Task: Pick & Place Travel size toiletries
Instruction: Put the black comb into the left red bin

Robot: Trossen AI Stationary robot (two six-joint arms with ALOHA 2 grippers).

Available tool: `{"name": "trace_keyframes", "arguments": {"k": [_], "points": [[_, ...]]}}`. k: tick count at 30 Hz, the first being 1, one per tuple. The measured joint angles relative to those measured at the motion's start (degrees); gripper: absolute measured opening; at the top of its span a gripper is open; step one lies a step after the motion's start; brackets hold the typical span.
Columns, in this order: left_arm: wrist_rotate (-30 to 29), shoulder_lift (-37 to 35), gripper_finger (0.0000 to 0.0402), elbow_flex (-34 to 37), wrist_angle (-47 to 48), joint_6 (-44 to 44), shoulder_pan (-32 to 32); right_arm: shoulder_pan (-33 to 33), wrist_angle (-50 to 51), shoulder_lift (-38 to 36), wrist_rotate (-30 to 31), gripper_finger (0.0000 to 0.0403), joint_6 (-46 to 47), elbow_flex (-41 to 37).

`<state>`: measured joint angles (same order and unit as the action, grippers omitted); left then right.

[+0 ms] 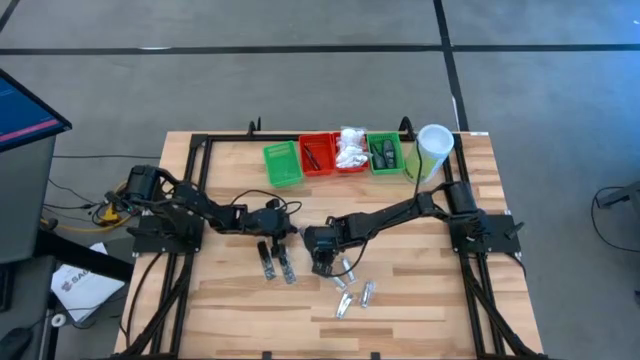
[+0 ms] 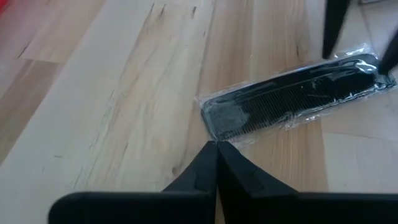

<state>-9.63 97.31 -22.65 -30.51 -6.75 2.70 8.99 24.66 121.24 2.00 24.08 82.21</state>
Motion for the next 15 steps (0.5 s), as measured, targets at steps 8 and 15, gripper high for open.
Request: {"name": "trace_keyframes", "arguments": {"k": [8,15], "points": [[2.7,-0.6,0.0000,0.0,-1.5,-1.2,0.1,-0.5,-2.3,1.7,-0.6,0.0165,1.4,0.3],[2.5,-0.6,0.0000,0.1,-2.1,-1.7,0.1,-0.8,-4.9,5.8,-1.4,0.0182,4.1,0.8]]}}
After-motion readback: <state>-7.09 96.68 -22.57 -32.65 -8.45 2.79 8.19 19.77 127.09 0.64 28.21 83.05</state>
